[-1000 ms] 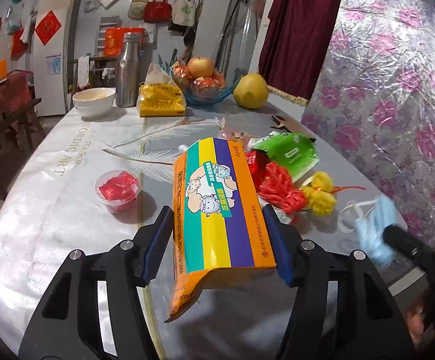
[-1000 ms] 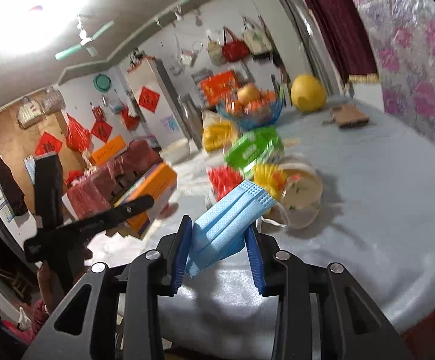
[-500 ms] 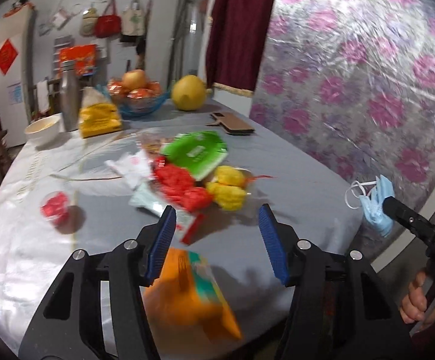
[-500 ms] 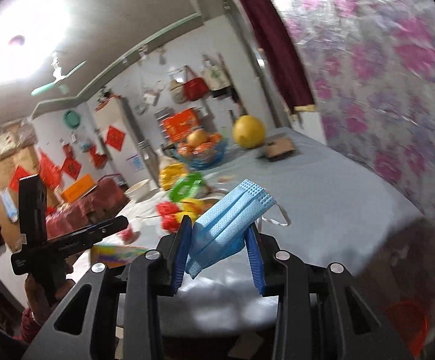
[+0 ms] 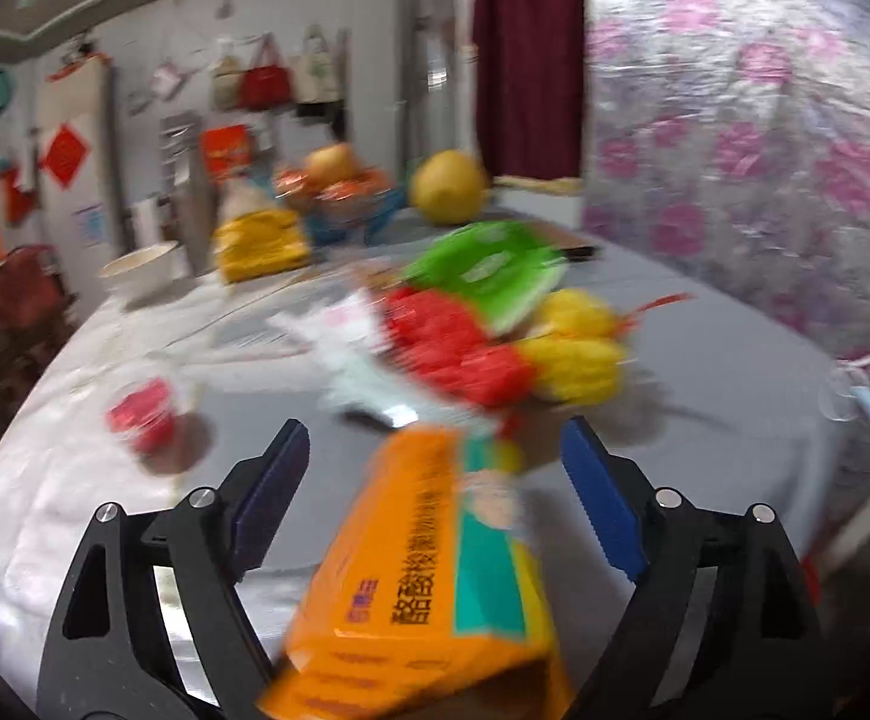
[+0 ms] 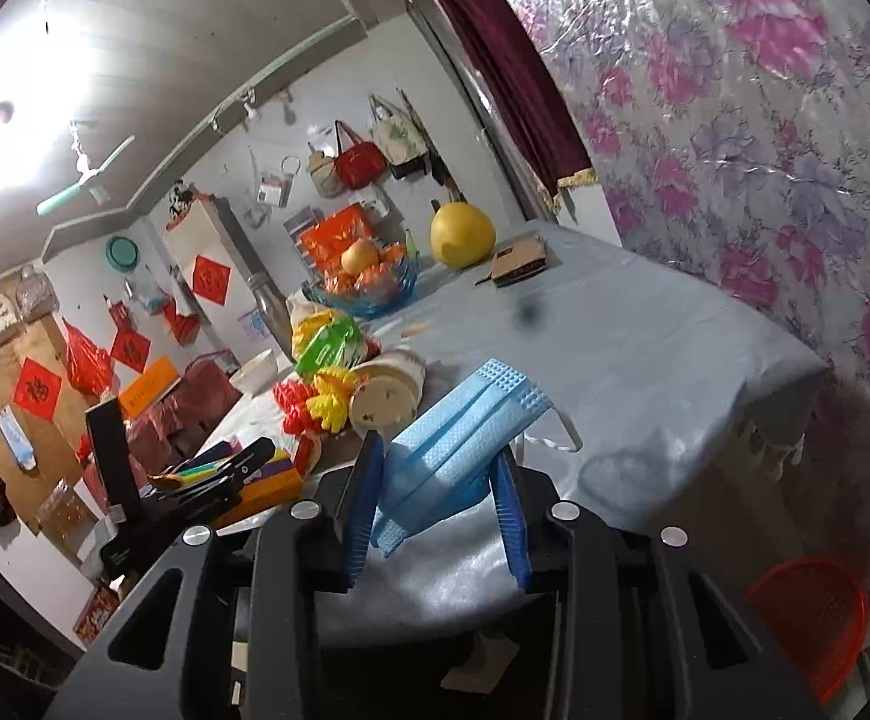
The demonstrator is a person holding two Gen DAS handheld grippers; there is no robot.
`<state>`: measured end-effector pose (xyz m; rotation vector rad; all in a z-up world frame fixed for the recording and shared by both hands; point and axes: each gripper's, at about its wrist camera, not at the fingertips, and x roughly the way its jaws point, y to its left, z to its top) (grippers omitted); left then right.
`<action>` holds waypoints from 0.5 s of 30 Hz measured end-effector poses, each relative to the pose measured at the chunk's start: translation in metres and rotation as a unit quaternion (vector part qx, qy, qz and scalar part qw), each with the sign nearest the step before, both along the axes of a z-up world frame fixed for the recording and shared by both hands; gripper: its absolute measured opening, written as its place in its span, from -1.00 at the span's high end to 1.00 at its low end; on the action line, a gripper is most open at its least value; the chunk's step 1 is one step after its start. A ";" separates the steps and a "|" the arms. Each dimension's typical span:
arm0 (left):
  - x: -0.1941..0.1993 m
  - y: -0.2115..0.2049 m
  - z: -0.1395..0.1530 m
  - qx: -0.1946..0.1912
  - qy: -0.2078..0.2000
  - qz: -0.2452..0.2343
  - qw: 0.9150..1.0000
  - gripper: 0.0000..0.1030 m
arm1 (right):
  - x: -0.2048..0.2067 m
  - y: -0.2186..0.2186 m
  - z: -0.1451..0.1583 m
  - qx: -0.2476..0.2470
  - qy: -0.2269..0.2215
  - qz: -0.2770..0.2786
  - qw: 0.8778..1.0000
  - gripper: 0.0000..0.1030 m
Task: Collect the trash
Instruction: 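Lift the box with the left tool while the right tool lifts the mask toward the wastebasket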
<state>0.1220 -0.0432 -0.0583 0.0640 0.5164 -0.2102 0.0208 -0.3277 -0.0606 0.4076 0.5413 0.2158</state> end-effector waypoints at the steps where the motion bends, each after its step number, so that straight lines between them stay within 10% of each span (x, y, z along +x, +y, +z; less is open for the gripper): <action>1: 0.003 0.008 -0.004 -0.006 0.013 0.004 1.000 -0.62 | -0.001 0.003 -0.001 -0.003 0.001 0.002 1.000 0.30; 6: -0.003 0.028 -0.010 -0.043 0.035 -0.007 0.998 -0.61 | 0.002 0.014 -0.007 -0.008 0.011 0.011 1.000 0.30; 15: -0.030 0.013 -0.017 -0.032 0.050 -0.058 0.997 0.03 | 0.001 0.016 -0.014 -0.006 0.022 0.015 1.000 0.31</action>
